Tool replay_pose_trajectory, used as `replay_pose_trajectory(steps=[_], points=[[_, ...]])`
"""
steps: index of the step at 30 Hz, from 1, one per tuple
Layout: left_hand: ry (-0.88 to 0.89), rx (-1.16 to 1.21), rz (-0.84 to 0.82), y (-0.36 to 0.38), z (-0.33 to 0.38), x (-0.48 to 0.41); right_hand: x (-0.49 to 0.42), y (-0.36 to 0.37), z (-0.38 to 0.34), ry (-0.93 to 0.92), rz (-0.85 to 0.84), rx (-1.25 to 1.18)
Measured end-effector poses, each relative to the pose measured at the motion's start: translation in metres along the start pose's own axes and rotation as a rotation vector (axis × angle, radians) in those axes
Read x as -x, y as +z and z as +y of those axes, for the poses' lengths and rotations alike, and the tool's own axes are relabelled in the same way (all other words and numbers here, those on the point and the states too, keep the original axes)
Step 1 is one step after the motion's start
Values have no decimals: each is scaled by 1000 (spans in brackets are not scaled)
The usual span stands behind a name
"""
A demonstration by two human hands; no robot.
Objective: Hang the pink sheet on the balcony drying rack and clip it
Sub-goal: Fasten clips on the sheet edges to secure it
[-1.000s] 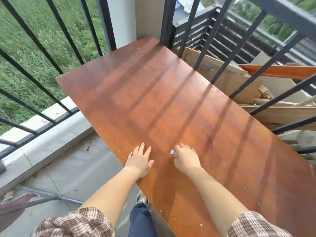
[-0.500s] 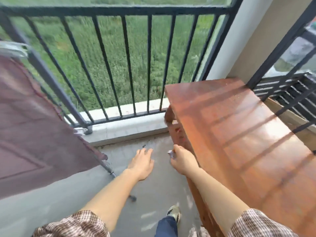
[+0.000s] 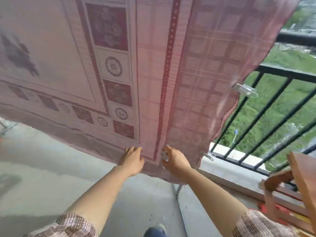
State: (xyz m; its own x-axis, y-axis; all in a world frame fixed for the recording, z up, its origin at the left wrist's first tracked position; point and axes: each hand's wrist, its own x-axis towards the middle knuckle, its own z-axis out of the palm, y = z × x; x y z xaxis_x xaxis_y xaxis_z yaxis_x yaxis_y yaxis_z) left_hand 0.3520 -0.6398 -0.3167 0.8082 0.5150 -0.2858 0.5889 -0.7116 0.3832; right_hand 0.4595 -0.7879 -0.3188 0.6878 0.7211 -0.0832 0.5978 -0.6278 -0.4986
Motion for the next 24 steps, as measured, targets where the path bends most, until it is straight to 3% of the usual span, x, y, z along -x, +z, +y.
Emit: replay_pose_trajectory(steps=[5,14,24], points=[[-148,83,160,-74,-101,-14,-88,31,-108,-178,-85,-19],[-322,128,358,-210,-278,-85,-260,84,-290,-342,-232,-127],[-415,300,464,-347,-464,-153,-418,157,-502,-375,-340,-342]])
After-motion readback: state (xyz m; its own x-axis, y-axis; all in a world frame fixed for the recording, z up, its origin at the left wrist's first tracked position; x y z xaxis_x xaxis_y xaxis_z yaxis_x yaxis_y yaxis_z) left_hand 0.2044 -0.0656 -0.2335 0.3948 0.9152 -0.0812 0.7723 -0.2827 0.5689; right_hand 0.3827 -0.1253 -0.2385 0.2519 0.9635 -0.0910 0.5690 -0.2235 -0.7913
